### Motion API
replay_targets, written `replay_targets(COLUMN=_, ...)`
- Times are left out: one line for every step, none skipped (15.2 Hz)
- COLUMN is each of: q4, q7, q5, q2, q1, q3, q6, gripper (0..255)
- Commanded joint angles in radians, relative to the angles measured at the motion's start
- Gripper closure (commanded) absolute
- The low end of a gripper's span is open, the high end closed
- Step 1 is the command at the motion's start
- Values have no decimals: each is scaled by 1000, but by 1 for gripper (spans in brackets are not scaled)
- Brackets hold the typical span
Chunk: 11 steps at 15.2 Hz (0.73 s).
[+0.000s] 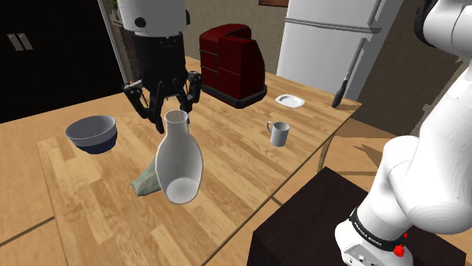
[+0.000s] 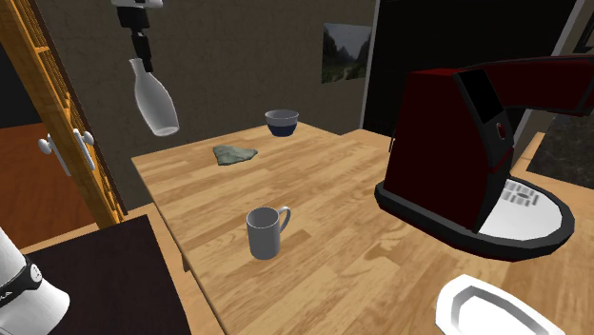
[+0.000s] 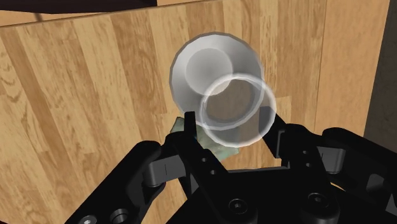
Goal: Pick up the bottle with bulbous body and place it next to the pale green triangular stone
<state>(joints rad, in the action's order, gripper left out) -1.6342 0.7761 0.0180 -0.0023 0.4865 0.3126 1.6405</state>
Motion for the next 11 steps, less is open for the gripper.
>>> replay_targets(q4=-35, q7=-2, q5=2, q2=-7, q1=-1, q3=-1, q6=29, gripper=255)
replay_targets(q4=-51, q7=-3, q5=3, q2=-9, q1=-1, q3=-1, q6=43, gripper=255)
replay_targets(q4=-66, q7=-4, q5=3, q2=-11, q1=-1, q3=-1, q6=57, gripper=255)
replay_targets(q4=-82, q7=-4, q5=4, q2=-12, q1=-1, q3=-1, q6=71, gripper=255)
replay_targets(q4=-97, q7=-5, q5=4, q2=-14, q1=-1, q3=-1, q6=85, gripper=255)
replay_targets(q4=-111, q7=-5, q5=5, q2=-15, q1=-1, q3=-1, q6=98, gripper=255)
replay_targets(q4=-126, q7=-6, q5=5, q2=-15, q1=-1, q3=-1, q6=112, gripper=255)
replay_targets(q4=-140, q7=-6, q5=5, q2=-16, q1=-1, q3=-1, q6=125, gripper=255)
replay_targets(q4=-154, q7=-6, q5=5, q2=-16, q1=-1, q3=-1, q6=139, gripper=255)
replay_targets(q4=-167, q7=-6, q5=6, q2=-16, q1=-1, q3=-1, q6=152, gripper=255)
replay_targets(q4=-180, q7=-7, q5=6, q2=-16, q1=-1, q3=-1, q6=166, gripper=255)
